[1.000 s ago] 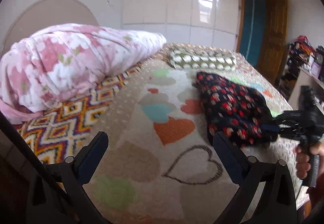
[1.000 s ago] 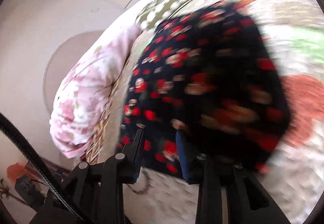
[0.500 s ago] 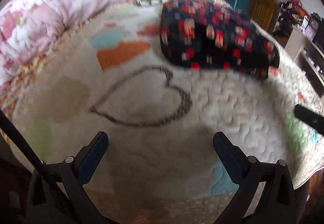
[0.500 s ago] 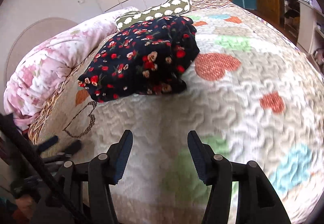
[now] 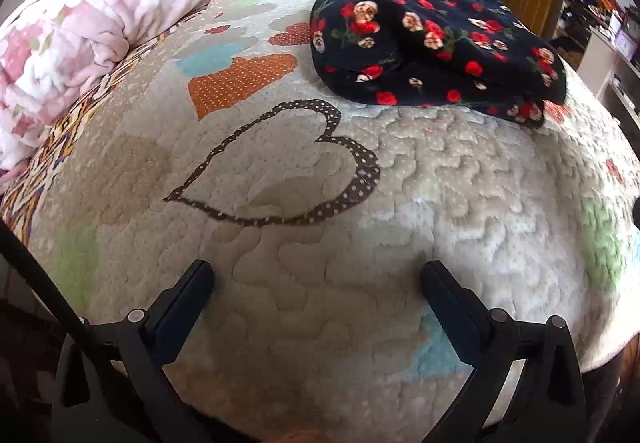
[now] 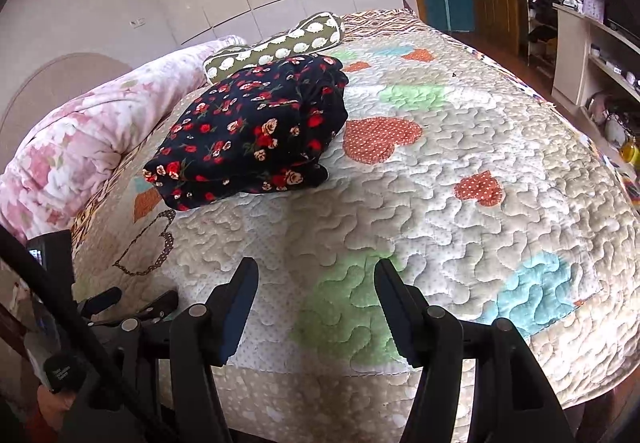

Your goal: Fold large clothes

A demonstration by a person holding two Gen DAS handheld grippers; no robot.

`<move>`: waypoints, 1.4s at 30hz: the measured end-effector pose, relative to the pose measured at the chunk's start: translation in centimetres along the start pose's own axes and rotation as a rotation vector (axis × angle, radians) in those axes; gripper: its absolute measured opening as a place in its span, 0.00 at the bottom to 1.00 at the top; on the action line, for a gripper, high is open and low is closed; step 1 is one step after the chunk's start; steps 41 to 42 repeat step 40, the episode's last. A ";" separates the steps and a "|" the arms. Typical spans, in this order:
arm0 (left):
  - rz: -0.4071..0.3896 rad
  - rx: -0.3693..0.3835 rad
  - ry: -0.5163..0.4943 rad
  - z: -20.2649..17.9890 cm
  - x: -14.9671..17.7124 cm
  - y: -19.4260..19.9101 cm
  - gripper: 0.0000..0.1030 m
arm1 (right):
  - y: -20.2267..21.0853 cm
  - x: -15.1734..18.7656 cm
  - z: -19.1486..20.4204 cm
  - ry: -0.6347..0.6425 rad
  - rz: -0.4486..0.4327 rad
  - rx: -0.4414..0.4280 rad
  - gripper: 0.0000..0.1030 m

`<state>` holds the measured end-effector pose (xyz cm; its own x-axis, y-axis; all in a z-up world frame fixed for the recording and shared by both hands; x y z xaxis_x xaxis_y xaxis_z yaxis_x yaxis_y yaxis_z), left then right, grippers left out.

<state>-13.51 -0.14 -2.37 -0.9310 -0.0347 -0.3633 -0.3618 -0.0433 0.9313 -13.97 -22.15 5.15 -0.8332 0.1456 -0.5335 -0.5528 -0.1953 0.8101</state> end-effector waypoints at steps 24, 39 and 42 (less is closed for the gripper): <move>-0.284 -0.042 0.028 -0.4 3.0 11.6 1.00 | -0.2 1.7 3.0 0.110 -0.021 0.109 0.68; -0.225 0.026 0.022 -0.8 3.4 10.0 1.00 | -0.7 2.3 3.7 0.160 -0.008 0.152 0.74; -0.221 0.026 0.023 -0.8 3.4 9.9 1.00 | -0.8 2.3 3.7 0.159 -0.004 0.153 0.74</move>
Point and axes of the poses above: each gripper's, at about its wrist camera, not at the fingertips, and y roughly against the way its jaws point, z to its left, x to its underside, the point moved 6 cm from there along -y, roughly the way its jaws point, and after that the axes turned 10 degrees about z, right-handed, at the moved point
